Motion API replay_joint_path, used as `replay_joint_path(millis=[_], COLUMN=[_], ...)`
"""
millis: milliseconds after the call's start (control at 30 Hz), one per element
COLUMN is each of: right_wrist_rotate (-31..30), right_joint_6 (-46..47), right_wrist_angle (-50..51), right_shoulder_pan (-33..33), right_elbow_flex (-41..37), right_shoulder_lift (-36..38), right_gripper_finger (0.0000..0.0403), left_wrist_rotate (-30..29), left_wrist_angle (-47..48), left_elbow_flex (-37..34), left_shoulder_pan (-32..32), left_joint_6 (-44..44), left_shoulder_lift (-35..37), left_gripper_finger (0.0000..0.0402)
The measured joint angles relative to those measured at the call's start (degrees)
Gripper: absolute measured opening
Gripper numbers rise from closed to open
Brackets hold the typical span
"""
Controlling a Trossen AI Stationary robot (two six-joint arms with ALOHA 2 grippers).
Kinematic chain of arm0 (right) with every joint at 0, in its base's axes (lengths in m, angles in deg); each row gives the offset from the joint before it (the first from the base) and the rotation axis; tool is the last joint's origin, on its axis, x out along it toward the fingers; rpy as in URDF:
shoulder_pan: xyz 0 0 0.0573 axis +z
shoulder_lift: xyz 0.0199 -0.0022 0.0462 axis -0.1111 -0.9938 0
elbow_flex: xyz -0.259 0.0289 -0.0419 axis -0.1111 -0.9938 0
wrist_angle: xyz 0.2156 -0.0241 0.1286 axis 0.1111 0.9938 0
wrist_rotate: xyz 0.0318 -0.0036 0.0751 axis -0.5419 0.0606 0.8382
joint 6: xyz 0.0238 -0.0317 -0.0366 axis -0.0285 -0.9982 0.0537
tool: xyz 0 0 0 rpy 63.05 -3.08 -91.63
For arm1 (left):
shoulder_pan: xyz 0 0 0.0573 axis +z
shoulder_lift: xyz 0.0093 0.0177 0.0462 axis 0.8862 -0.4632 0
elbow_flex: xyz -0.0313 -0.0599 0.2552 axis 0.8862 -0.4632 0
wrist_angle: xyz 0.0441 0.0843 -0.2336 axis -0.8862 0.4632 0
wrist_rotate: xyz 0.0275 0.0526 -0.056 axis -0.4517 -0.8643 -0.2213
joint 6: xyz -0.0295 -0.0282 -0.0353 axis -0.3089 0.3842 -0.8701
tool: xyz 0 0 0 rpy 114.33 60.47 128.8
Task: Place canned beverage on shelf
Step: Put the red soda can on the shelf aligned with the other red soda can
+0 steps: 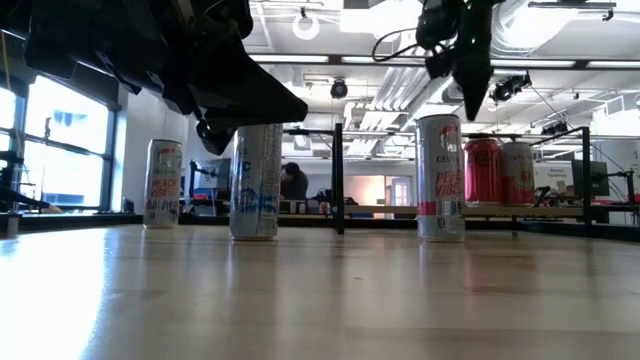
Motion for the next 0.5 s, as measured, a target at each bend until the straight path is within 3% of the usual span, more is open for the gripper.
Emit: replay_joint_path(millis=[133,333,500], right_wrist_rotate=[0.90,2.73,2.48], right_joint_6=[6.00,4.01,2.56], right_wrist_angle=[6.66,4.79,-4.93], right_shoulder_pan=[0.76,2.02,1.72], right_elbow_flex=[0.41,-11.83,-21.14], right_shoulder_lift=[0.03,1.81,4.45], right_gripper_finger=[0.0207,0.0021,0.0032], left_wrist_rotate=[-0.01,-0.02,-0.02], left_wrist_angle=[0.00,0.00,0.00], left_elbow_flex=[0.00,0.00,-0.02], left_shoulder_pan=[0.00,0.00,0.00], left_joint_6=[0.00,0.02,0.02], left_shoulder_lift=[0.00,0.00,0.00], left_gripper_finger=[0.0000,0.0000,0.0000])
